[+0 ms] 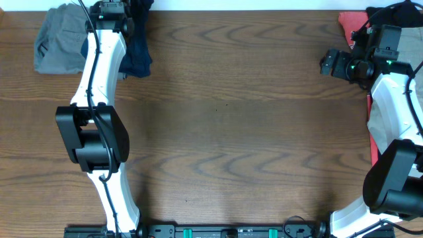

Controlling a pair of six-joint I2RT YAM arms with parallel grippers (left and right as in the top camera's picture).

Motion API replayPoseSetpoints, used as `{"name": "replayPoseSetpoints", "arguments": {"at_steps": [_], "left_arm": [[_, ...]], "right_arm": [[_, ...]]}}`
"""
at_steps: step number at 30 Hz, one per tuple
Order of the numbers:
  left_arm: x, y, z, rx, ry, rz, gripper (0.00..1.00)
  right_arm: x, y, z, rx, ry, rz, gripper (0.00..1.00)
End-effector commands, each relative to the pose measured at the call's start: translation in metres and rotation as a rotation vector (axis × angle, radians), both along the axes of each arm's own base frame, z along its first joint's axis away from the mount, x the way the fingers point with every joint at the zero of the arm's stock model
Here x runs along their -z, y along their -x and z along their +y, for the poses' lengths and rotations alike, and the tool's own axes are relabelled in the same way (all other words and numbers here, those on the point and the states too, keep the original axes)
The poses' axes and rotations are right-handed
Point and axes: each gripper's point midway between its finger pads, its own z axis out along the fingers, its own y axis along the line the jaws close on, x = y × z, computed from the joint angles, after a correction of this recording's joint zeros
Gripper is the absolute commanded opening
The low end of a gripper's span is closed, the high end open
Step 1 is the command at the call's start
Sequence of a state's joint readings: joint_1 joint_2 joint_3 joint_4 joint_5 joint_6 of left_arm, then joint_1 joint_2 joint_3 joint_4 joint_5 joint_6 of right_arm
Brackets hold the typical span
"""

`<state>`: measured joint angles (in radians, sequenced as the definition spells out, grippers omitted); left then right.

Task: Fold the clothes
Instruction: 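Lower the shorts onto the grey stack and open the left gripper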

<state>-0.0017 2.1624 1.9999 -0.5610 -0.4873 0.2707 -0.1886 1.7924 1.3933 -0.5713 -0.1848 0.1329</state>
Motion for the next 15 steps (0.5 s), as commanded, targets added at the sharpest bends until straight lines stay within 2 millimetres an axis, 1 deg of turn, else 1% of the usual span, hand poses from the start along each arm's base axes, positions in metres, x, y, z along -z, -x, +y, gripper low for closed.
{"name": "replayPoseSetpoints", "arguments": {"at_steps": [1,3,8,15], "left_arm": [[-0.051,0.002,0.009,-0.032,-0.037,-0.102,0.06],[-0.053,0.003,0.009,-0.032,-0.037,-0.106,0.06],[-0.050,0.005,0.010,-0.030,-0.041,-0.087,0.06],[-0.063,0.007,0.003,-0.013,-0.046,-0.105,0.06]], "right_arm": [[-0.016,-0.002,-0.004,0.014,0.004,-0.036,0.99],[-0.016,-0.002,-0.004,0.014,0.004,-0.036,0.99],[-0.016,-0.002,-0.004,0.014,0.003,-0.036,0.99],[-0.016,-0.002,-0.004,0.014,0.003,-0.036,0.99]]}}
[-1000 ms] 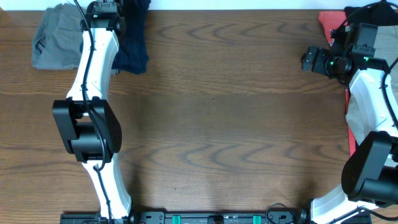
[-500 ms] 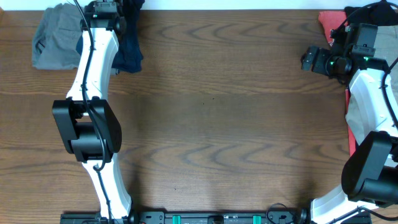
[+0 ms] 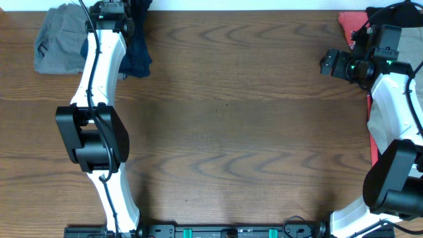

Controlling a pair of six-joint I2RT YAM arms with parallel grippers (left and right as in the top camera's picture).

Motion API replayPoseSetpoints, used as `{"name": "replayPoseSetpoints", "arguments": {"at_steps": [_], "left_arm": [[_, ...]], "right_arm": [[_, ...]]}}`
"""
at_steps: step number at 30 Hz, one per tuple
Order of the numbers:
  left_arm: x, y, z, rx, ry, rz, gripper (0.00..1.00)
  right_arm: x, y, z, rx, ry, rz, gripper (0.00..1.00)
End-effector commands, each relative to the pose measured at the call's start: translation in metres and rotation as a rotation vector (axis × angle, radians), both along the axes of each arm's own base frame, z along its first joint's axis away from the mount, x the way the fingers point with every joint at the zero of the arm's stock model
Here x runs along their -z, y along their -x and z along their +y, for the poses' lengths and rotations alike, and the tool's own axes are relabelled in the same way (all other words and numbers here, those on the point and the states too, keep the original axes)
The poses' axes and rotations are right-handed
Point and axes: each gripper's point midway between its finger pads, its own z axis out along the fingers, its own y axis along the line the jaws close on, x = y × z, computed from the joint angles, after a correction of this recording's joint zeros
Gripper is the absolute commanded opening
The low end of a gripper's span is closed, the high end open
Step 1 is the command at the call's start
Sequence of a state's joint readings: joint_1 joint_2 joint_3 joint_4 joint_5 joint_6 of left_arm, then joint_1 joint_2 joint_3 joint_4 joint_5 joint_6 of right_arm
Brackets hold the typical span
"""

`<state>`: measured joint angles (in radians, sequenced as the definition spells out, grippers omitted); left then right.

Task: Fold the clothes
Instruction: 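Lower the shorts onto the grey stack and open the left gripper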

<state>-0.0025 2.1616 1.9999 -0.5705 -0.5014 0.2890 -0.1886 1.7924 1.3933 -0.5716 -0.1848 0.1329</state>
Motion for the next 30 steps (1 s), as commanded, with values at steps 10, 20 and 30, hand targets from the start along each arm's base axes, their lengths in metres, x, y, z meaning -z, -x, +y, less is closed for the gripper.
{"name": "replayPoseSetpoints", "arguments": {"at_steps": [10,20,30], "left_arm": [[-0.082,0.012,0.000,-0.010,-0.029,-0.150,0.06],[-0.080,0.014,0.002,-0.012,-0.030,-0.136,0.06],[-0.066,0.014,0.033,-0.039,0.051,-0.136,0.06]], "right_arm": [[-0.016,-0.002,-0.004,0.014,0.004,-0.036,0.99],[-0.016,-0.002,-0.004,0.014,0.004,-0.036,0.99],[-0.016,-0.002,-0.004,0.014,0.003,-0.036,0.99]]}}
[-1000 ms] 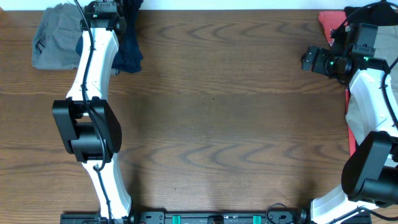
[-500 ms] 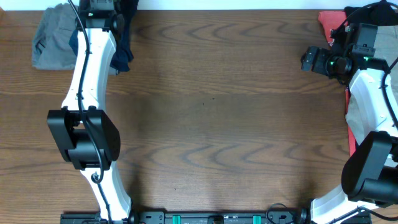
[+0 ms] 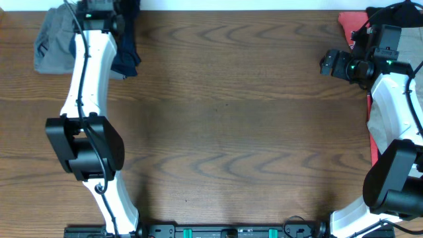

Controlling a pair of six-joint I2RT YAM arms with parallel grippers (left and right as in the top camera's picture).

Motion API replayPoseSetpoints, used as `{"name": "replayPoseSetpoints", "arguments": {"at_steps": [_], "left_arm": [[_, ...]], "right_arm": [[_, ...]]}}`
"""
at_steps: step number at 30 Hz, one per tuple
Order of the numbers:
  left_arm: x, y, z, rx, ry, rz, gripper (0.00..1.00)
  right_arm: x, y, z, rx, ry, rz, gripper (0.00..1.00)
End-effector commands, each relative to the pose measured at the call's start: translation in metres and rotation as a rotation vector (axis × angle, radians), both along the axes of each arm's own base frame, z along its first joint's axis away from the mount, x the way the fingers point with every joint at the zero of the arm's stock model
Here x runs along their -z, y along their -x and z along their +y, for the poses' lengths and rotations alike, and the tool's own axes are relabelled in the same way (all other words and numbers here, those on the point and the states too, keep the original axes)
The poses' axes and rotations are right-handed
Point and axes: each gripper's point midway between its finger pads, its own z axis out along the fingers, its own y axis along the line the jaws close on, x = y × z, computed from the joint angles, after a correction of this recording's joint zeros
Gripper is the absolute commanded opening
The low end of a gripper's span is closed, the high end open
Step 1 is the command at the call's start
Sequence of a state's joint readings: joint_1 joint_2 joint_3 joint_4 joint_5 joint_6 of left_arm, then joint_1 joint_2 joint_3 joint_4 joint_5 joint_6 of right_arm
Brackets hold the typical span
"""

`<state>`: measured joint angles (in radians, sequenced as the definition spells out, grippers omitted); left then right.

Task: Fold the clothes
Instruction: 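Lower the shorts onto the grey stack and open the left gripper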

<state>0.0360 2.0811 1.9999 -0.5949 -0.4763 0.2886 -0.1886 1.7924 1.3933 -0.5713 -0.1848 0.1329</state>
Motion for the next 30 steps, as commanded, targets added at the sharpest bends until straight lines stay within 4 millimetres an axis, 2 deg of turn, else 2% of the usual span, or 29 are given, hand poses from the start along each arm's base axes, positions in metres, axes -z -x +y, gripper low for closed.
{"name": "replayPoseSetpoints", "arguments": {"at_steps": [1,7,9,11,13,17,22,23,25,30], "left_arm": [[-0.025,-0.001,0.017,-0.006,0.053,-0.080,0.06],[-0.004,-0.008,0.029,0.051,0.167,-0.068,0.07],[0.002,-0.010,0.038,0.044,0.176,-0.070,0.14],[0.005,-0.013,0.048,0.030,0.174,-0.085,0.41],[0.004,-0.018,0.059,0.016,0.167,-0.113,0.78],[-0.001,-0.021,0.077,-0.008,0.156,-0.159,0.92],[-0.001,-0.019,0.079,-0.013,0.157,-0.154,0.92],[0.001,-0.018,0.077,-0.011,0.160,-0.142,0.93],[0.006,-0.016,0.072,-0.006,0.166,-0.117,1.00],[0.018,-0.009,0.058,0.008,0.181,-0.053,0.98]], "right_arm": [[-0.016,-0.002,-0.004,0.014,0.004,-0.036,0.99],[-0.016,-0.002,-0.004,0.014,0.003,-0.036,0.99],[-0.016,-0.002,-0.004,0.014,0.003,-0.036,0.99],[-0.016,-0.002,-0.004,0.014,0.003,-0.036,0.99],[-0.016,-0.002,-0.004,0.014,0.003,-0.036,0.99],[-0.016,-0.002,-0.004,0.014,0.003,-0.036,0.99],[-0.016,-0.002,-0.004,0.014,0.003,-0.036,0.99],[-0.016,-0.002,-0.004,0.014,0.003,-0.036,0.99],[-0.016,-0.002,-0.004,0.014,0.003,-0.036,0.99],[-0.016,-0.002,-0.004,0.014,0.003,-0.036,0.99]]}}
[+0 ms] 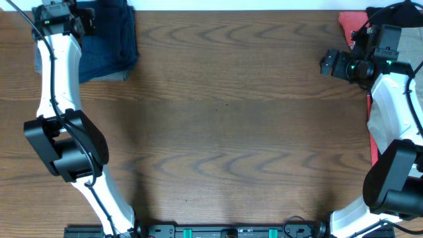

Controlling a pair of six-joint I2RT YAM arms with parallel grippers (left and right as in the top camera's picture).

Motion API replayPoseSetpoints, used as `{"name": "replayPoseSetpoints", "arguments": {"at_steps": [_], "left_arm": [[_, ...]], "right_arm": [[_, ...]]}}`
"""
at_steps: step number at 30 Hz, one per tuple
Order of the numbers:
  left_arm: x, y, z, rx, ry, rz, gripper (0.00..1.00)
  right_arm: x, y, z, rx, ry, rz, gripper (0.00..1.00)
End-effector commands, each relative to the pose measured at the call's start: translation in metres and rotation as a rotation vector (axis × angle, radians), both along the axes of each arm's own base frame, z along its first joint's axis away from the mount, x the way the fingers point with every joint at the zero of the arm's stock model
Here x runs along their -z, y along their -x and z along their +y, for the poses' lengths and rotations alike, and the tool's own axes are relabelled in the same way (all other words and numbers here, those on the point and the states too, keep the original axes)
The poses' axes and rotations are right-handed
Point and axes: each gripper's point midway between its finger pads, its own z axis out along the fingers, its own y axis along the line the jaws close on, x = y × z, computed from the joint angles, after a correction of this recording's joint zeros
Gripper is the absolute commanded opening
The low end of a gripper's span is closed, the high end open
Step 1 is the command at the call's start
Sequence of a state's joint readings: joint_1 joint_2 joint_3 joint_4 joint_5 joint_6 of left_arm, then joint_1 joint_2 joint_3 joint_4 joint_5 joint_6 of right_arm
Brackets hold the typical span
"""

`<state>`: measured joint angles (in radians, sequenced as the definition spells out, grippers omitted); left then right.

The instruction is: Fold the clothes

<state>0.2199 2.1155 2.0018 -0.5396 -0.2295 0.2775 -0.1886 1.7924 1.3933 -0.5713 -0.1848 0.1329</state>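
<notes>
A navy garment (109,39) lies spread at the far left corner of the table, on top of a grey garment of which only a strip (106,77) shows under its near edge. My left gripper (80,18) sits at the navy garment's far left corner; its fingers are hidden by the wrist, so its state does not show. My right gripper (328,64) hovers at the far right, pointing left, away from any cloth. Its jaws are too small and dark to read.
A red cloth (347,23) lies at the far right corner and runs down the right edge (374,149) beneath the right arm, with a pale cloth (375,112) beside it. Bare wood table (225,125) fills the middle.
My left arm has swung left to the table's far left corner. The navy garment has gone with it and now covers the grey garment, which was mostly visible before. The right arm is unchanged.
The navy garment first hung bunched by my left gripper, to the right of the grey garment. A moment later it stood the same. Then arm and navy garment were partly over the grey one's right edge. Now the navy garment lies spread across the grey one.
</notes>
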Motion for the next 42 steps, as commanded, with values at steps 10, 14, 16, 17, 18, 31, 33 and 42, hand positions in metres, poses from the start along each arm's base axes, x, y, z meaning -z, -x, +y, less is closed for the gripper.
{"name": "replayPoseSetpoints", "arguments": {"at_steps": [10,14,16,17,18,31,33,42], "left_arm": [[-0.025,0.023,-0.062,-0.046,0.161,-0.007,0.98],[-0.047,0.048,-0.093,-0.043,0.228,0.000,0.98],[-0.060,0.065,-0.119,0.028,0.282,0.023,0.98],[-0.065,0.073,-0.131,0.063,0.314,0.033,0.98],[-0.071,0.081,-0.143,0.101,0.348,0.043,0.98],[-0.132,0.189,-0.195,0.252,0.478,0.094,0.98],[-0.141,0.204,-0.195,0.254,0.476,0.084,0.98],[-0.163,0.274,-0.195,0.269,0.483,0.060,0.98]], "right_arm": [[-0.016,-0.002,-0.004,0.014,0.003,-0.036,0.99],[-0.016,-0.002,-0.004,0.014,0.004,-0.036,0.99],[-0.016,-0.002,-0.004,0.014,0.004,-0.036,0.99],[-0.016,-0.002,-0.004,0.014,0.004,-0.036,0.99],[-0.016,-0.002,-0.004,0.014,0.004,-0.036,0.99],[-0.016,-0.002,-0.004,0.014,0.003,-0.036,0.99],[-0.016,-0.002,-0.004,0.014,0.004,-0.036,0.99],[-0.016,-0.002,-0.004,0.014,0.004,-0.036,0.99]]}}
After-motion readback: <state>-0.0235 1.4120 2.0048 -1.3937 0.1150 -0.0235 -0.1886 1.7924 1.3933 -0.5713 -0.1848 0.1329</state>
